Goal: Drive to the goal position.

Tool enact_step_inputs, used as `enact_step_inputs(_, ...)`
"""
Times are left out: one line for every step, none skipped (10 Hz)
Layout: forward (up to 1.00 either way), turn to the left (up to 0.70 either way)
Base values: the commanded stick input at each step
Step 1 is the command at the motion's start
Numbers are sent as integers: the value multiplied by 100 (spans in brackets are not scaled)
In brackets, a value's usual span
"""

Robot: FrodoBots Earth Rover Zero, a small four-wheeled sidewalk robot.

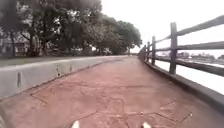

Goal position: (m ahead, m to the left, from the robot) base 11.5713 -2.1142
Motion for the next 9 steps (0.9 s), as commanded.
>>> enact_step_inputs(50,0)
enact_step_inputs(50,0)
enact_step_inputs(50,0)
enact_step_inputs(50,0)
enact_step_inputs(50,0)
enact_step_inputs(50,-28)
enact_step_inputs(50,-50)
enact_step_inputs(50,-18)
enact_step_inputs(50,0)
